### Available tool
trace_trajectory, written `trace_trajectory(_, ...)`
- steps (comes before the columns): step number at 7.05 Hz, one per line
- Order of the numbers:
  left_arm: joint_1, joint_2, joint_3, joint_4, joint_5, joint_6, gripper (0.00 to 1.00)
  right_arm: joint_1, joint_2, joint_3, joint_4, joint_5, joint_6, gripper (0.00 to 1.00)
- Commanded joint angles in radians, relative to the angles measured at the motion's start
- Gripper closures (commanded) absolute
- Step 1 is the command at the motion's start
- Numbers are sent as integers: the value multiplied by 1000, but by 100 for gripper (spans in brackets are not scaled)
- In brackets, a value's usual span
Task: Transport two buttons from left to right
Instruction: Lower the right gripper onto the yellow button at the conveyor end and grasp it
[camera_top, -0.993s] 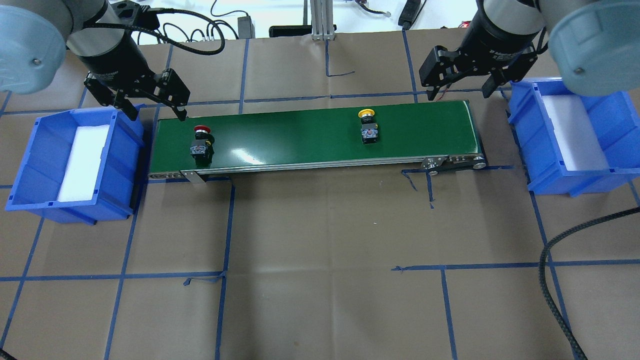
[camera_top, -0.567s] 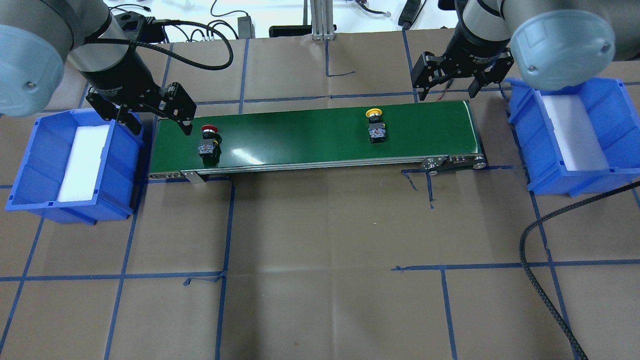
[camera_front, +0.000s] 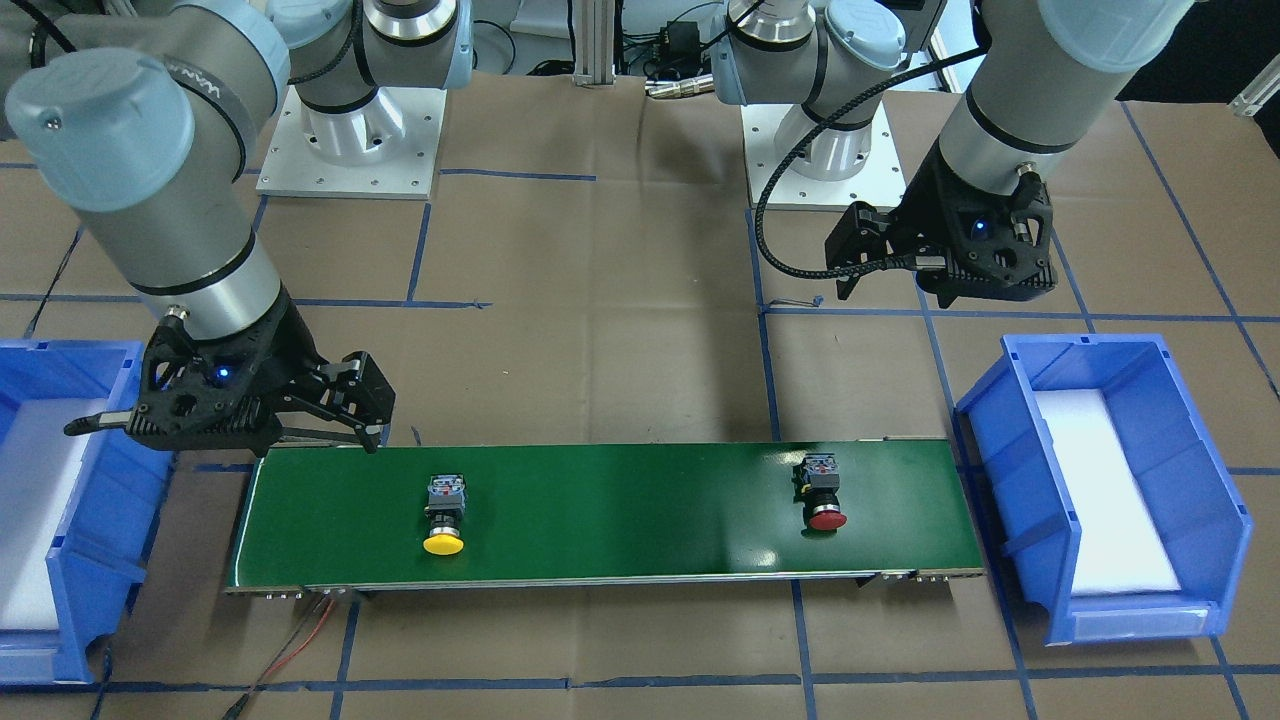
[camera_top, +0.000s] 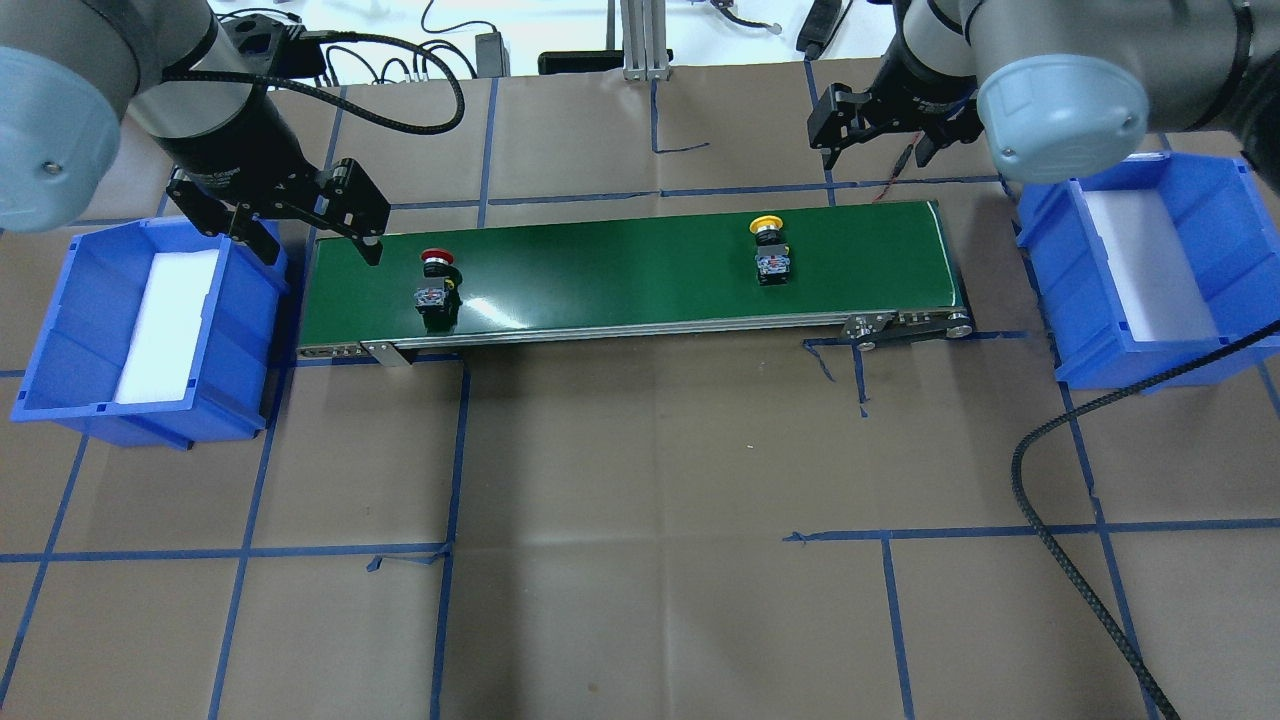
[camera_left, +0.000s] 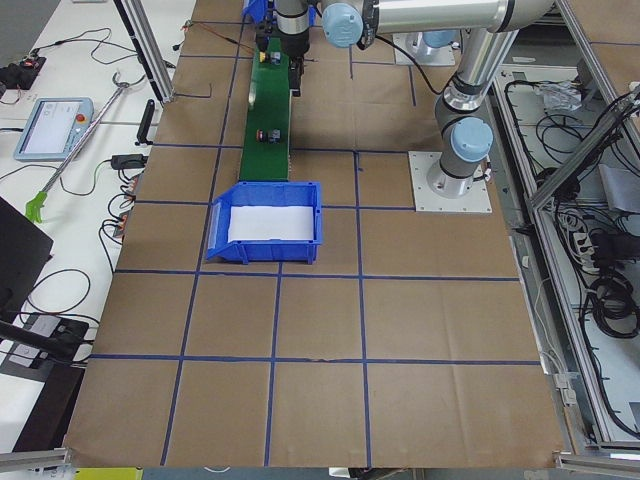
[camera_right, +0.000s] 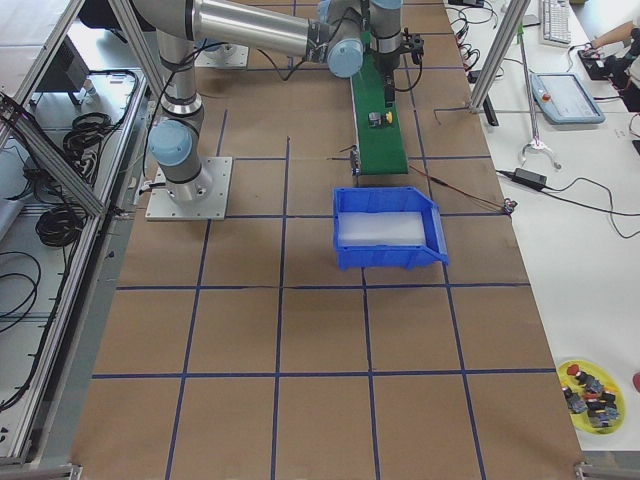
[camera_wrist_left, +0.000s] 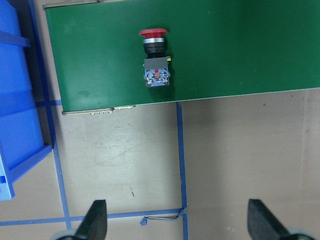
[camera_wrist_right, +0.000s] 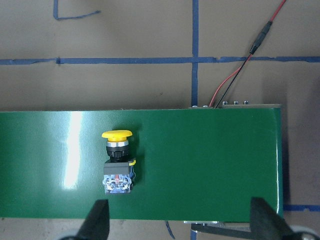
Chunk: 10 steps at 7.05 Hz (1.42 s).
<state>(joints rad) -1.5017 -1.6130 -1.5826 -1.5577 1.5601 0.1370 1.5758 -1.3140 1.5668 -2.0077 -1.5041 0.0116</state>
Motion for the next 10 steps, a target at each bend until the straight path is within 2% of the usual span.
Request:
trace_trajectory(1, 0, -1, 1, 1, 15, -5, 0, 15, 62, 2, -52, -4, 28, 0)
trace_trajectory(2, 0, -2, 1, 2, 12, -26, 0, 48, 87, 4, -63, -8, 30, 0)
trace_trajectory(3, 0, -4, 3, 2, 11, -33, 0, 81, 122, 2, -122, -14, 31, 0)
trace_trajectory(5, -3, -4, 3, 2, 8, -36, 0, 84, 171, 9, -146, -10, 31, 0)
trace_trajectory(8, -15, -7, 3, 4, 9, -43, 0, 56, 200, 41, -135, -16, 25, 0)
trace_trajectory(10, -15, -7, 3, 4, 9, -43, 0, -14, 197, 67, -128, -13, 13, 0)
